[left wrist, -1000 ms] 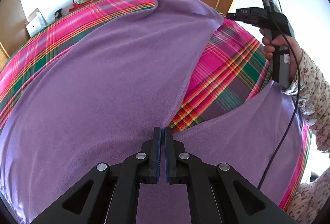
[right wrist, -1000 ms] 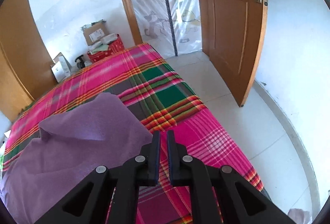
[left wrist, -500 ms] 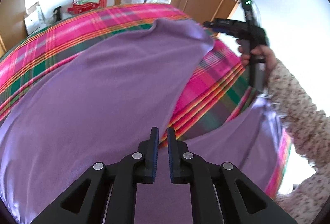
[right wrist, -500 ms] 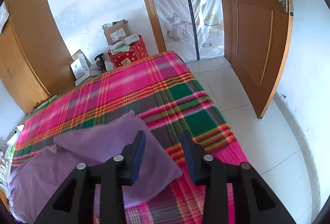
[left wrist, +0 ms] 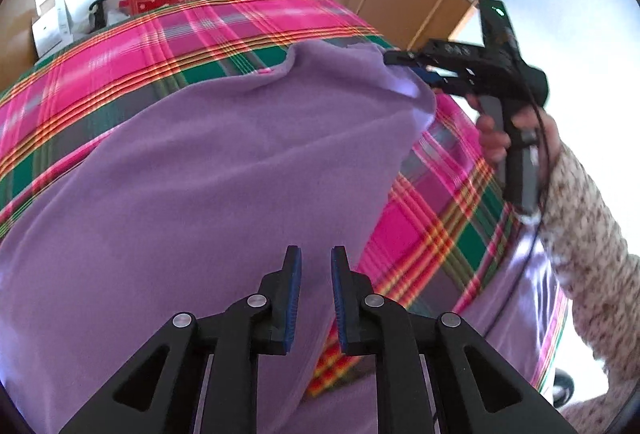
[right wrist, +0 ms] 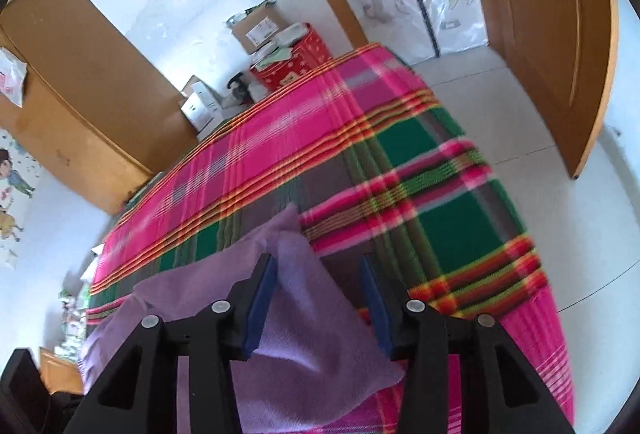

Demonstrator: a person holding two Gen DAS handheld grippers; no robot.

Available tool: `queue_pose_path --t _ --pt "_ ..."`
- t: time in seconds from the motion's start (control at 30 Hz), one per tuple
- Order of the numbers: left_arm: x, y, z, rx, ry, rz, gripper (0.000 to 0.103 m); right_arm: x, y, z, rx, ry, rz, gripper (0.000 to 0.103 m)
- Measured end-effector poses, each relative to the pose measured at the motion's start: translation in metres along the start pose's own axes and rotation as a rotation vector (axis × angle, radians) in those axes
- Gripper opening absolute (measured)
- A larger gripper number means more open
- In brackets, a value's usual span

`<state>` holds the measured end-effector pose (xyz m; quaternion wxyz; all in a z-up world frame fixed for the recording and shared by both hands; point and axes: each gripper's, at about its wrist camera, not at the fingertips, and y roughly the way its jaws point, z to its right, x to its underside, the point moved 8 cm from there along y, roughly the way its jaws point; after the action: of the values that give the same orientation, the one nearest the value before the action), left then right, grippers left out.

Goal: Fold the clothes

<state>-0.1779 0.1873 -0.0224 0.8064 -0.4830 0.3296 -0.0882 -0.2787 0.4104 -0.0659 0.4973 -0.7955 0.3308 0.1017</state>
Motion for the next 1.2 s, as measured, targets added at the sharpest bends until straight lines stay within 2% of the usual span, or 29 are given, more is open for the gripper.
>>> queue_pose_path --t 0.1,0.17,0.2,0.3,0.4,0.6,0.93,1.2 --pt "-0.005 0.011 -0.002 0.017 -0.048 -0.019 0.017 0.007 -0.003 -0.003 -0.023 -0.006 0.001 0.030" --pt "-0.004 0.018 -0.002 0.007 -0.052 -0.035 0.019 0.011 -0.007 -0.004 -0.028 -0.005 0.001 0.009" --pt "-0.003 0.019 -0.002 0.004 -0.052 -0.036 0.019 0.013 -0.010 -0.005 -0.030 -0.008 0.008 0.006" --pt "-0.002 0.019 -0.002 0.008 -0.064 -0.029 0.019 0.018 -0.025 -0.019 -0.048 -0.070 0.055 0.006" --pt "-0.003 0.019 -0.004 0.016 -0.088 -0.026 0.019 0.029 -0.042 -0.048 -0.050 -0.221 0.102 0.006" --pt "0.001 0.018 -0.004 0.003 -0.093 -0.012 0.019 0.060 -0.057 -0.095 -0.089 -0.406 0.113 0.006" --pt "0.007 0.018 -0.010 0.037 -0.136 0.000 0.019 0.118 -0.061 -0.135 -0.168 -0.597 0.007 0.006" --pt "0.011 0.013 -0.021 0.104 -0.192 0.007 0.019 0.156 -0.062 -0.140 -0.233 -0.643 -0.080 0.006"
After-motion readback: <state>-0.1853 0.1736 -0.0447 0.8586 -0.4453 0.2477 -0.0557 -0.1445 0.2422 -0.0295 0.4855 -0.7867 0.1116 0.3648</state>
